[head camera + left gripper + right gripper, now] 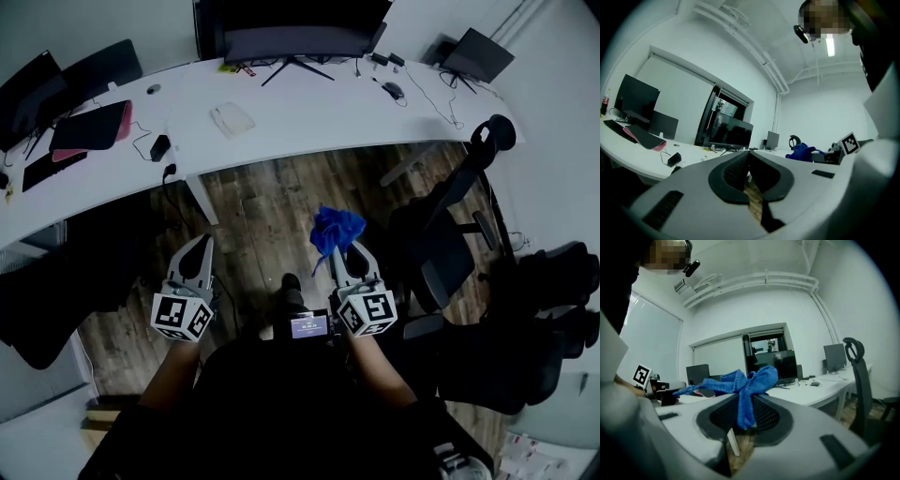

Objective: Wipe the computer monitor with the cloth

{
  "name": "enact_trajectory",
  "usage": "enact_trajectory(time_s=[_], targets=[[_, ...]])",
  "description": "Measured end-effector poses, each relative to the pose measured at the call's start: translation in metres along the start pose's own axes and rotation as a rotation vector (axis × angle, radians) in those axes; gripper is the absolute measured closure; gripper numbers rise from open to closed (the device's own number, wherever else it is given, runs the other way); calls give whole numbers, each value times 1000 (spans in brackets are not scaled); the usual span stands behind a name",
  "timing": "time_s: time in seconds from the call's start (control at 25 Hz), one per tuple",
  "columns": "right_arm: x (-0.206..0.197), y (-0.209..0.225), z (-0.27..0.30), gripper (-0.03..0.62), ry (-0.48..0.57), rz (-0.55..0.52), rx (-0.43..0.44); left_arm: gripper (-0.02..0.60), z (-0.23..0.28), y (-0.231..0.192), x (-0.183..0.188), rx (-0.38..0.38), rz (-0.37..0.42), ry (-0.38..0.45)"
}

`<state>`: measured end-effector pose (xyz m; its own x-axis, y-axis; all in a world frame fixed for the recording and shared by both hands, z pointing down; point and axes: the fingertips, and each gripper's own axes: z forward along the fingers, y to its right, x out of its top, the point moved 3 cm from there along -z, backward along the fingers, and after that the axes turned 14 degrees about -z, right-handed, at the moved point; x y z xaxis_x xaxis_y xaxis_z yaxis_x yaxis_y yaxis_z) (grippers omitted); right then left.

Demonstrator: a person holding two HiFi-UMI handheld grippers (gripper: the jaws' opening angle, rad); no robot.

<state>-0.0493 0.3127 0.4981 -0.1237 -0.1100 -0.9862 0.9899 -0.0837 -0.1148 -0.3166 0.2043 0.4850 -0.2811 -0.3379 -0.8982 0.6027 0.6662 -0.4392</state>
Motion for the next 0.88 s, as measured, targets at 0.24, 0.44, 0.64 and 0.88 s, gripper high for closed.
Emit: enact_trajectory(time_s=[0.24, 0.44, 0.64, 0.88], targets=[[-1, -32, -35, 514, -18, 7, -24, 594, -39, -4, -20, -24, -27, -33], [4, -35, -52, 514, 10, -4, -30, 589, -53, 10, -25, -72, -38, -24], [8, -21, -72, 514, 57, 46, -41, 589, -52, 41, -17, -132, -1, -5], [2, -4, -107, 514, 50, -7, -5, 589, -46, 80, -24, -97, 19, 5]])
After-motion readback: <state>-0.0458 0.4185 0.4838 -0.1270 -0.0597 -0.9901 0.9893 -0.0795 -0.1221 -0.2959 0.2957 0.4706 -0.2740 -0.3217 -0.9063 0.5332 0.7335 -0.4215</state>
